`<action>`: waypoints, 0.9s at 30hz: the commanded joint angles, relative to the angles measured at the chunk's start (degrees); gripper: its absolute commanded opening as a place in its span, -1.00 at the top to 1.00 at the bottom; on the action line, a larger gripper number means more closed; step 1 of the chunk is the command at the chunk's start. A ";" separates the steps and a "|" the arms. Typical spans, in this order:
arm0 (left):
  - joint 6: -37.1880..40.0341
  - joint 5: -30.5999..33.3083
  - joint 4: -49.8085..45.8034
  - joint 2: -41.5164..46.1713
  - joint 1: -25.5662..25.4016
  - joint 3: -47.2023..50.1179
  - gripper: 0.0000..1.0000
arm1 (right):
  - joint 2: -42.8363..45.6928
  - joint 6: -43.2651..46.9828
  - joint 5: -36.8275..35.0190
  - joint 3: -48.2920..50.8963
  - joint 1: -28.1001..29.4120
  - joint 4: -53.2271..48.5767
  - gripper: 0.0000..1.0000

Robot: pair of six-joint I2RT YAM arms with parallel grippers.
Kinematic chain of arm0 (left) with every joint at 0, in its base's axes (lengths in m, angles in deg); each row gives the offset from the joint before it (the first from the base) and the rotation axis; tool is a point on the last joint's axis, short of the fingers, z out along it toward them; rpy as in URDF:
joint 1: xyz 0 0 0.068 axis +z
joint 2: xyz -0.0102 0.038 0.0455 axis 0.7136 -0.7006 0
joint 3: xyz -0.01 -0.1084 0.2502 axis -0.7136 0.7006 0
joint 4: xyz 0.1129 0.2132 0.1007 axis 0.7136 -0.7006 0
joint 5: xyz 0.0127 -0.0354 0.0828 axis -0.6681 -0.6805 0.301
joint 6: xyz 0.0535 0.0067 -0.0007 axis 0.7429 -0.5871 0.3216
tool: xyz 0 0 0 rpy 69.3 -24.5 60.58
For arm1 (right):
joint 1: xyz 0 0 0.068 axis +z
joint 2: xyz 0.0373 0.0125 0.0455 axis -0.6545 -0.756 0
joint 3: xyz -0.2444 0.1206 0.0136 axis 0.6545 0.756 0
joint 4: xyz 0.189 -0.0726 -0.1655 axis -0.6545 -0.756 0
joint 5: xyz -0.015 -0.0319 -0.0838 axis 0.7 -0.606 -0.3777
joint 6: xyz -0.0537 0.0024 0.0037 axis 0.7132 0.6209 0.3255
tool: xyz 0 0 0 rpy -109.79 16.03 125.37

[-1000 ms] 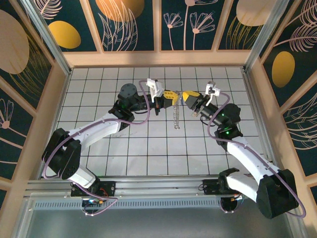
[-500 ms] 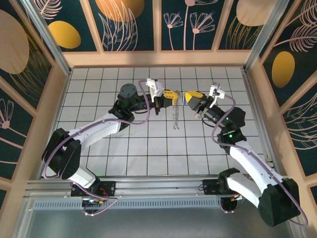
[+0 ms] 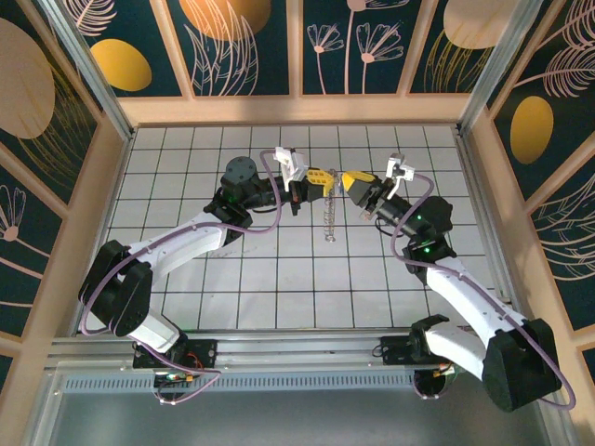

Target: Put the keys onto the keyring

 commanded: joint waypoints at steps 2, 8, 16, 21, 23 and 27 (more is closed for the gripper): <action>-0.61 -0.15 3.41 0.62 -0.23 -0.36 1.00 | -0.95 -0.70 0.89 -0.91 0.62 4.20 1.00; -0.61 0.03 3.41 0.68 -0.19 -0.33 1.00 | -1.13 -0.82 1.16 -0.95 1.01 4.40 1.00; -0.79 -0.06 3.58 0.60 -0.22 -0.24 1.00 | 0.28 0.42 -0.78 -1.04 1.20 2.53 1.00; -0.79 0.21 3.74 1.10 -0.19 0.15 1.00 | 2.48 2.19 -4.70 -1.29 0.83 -1.84 1.00; -0.79 0.63 3.85 1.29 -0.22 0.40 1.00 | 3.33 2.20 -5.81 -1.22 0.40 -3.27 1.00; -0.92 1.87 4.46 1.72 -0.17 1.14 1.00 | 4.73 1.70 -6.55 -0.82 -0.15 -4.55 1.00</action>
